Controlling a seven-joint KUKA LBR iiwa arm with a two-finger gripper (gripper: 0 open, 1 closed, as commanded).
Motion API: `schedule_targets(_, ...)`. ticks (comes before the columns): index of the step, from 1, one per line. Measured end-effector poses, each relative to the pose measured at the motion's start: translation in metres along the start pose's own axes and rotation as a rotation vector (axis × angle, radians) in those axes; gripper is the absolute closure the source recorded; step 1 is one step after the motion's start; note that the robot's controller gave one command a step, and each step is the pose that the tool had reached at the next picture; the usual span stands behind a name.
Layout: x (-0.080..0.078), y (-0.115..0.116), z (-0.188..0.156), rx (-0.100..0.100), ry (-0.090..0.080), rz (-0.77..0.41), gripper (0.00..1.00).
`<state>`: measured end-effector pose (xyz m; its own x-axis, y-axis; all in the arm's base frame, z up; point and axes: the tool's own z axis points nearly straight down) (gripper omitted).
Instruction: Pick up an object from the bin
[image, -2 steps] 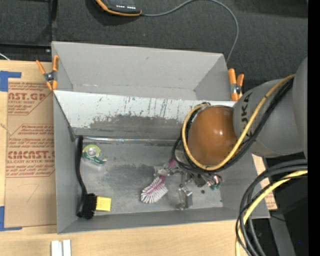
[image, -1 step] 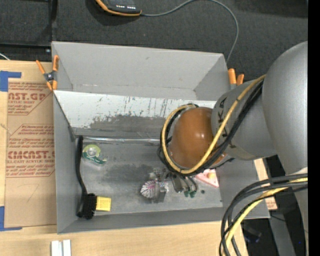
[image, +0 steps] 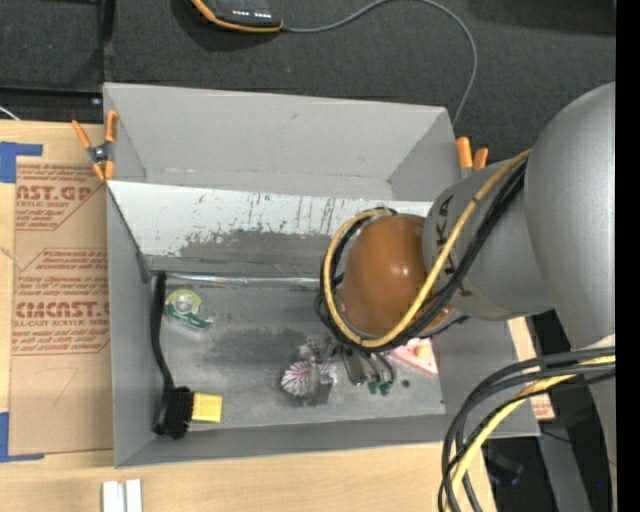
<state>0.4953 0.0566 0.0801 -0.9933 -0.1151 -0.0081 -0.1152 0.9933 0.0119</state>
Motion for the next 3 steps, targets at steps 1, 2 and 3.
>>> schedule_targets(1,-0.003,0.001,-0.071,0.000,-0.006,-0.017,1.00)
schedule_targets(2,0.001,0.003,-0.069,-0.001,0.009,-0.010,1.00)
schedule_targets(3,0.009,0.002,-0.148,0.000,-0.008,0.000,1.00)
